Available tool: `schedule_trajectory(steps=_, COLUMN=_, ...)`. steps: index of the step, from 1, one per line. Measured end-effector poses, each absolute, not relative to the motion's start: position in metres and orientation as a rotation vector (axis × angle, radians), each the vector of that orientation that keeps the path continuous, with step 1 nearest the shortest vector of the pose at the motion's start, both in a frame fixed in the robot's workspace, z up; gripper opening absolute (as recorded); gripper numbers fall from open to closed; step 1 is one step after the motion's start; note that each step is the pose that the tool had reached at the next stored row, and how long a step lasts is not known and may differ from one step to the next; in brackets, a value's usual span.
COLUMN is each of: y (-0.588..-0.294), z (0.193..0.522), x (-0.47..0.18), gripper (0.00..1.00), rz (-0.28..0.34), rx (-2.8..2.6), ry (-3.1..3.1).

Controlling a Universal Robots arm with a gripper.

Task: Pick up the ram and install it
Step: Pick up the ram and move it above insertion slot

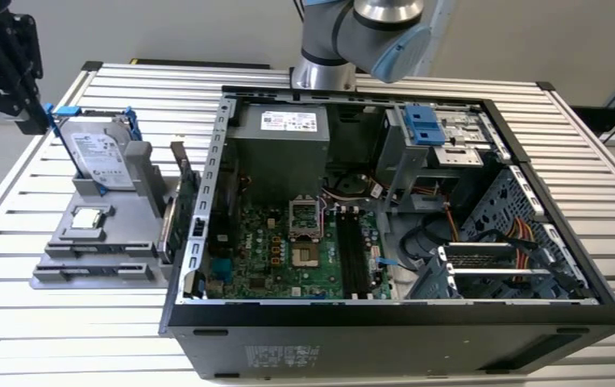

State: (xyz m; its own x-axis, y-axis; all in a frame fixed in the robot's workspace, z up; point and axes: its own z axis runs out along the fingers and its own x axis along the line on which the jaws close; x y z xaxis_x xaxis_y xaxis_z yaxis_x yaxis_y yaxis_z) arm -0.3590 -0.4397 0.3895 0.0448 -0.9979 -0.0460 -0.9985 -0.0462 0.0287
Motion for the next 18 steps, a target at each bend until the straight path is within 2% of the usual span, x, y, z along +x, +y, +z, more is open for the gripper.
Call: schedule_trajectory(steps=18, y=-0.4431, z=0.3861, x=-0.3585, gripper=1.00, rz=0.083, rx=-2.260, ry=2.164)
